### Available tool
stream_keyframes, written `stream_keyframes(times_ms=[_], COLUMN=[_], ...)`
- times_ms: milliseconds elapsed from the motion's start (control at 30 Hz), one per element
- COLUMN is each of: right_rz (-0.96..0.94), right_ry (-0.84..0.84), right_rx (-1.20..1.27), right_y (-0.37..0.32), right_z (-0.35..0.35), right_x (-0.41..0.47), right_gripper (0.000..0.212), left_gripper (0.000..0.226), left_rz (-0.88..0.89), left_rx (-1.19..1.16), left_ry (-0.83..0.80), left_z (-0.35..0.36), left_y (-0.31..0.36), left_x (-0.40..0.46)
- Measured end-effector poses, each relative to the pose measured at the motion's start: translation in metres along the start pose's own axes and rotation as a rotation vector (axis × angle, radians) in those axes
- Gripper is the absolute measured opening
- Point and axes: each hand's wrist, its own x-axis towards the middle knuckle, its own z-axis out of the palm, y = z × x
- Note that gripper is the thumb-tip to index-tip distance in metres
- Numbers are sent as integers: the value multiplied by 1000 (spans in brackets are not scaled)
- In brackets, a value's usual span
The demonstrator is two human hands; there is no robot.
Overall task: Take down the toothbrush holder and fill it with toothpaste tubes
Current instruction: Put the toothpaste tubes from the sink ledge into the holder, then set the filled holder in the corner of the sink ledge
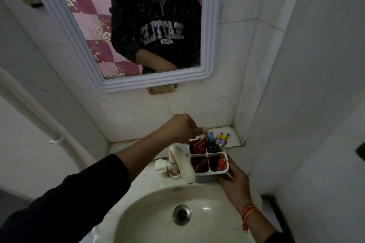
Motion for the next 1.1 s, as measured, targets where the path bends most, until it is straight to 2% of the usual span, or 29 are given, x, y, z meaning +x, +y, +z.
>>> stream_keyframes(times_ms=[67,133,200,267,333,467,700,767,833,967,1100], right_rz=[-3,-7,-7,-10,-16,-34,-69,-69,-62,-39,33], right_ry=[8,12,11,10,19,53,77,90,94,83,103], right_rx=[6,9,2,-9,-19,-23,-7,-13,-37,-65,-68], right_y=[1,1,1,2,5,3,-16,-20,-23,-30,-29], right_z=[1,2,3,4,5,3,-11,-17,-22,-32,-37], right_x=[0,-1,-3,-4,-5,-1,31,47,64,95,113], right_gripper=[65,66,67,68,69,69,66,70,72,66,65], left_gripper=[50,38,26,28,31,28,28,30,21,12,18], left_rz=[-73,-147,-197,-178,-152,-179,-266,-282,-298,-330,-366], left_rx=[-145,-175,-74,53,106,10,-407,-455,-477,-590,-683], left_ry=[61,59,-77,-210,-242,-180,-125,-91,-51,14,65], left_z=[1,2,4,9,13,11,8,10,13,19,27], left_y=[-6,-16,-23,-26,-24,-21,0,7,13,31,45], left_x=[7,15,18,19,19,20,21,31,40,60,71])
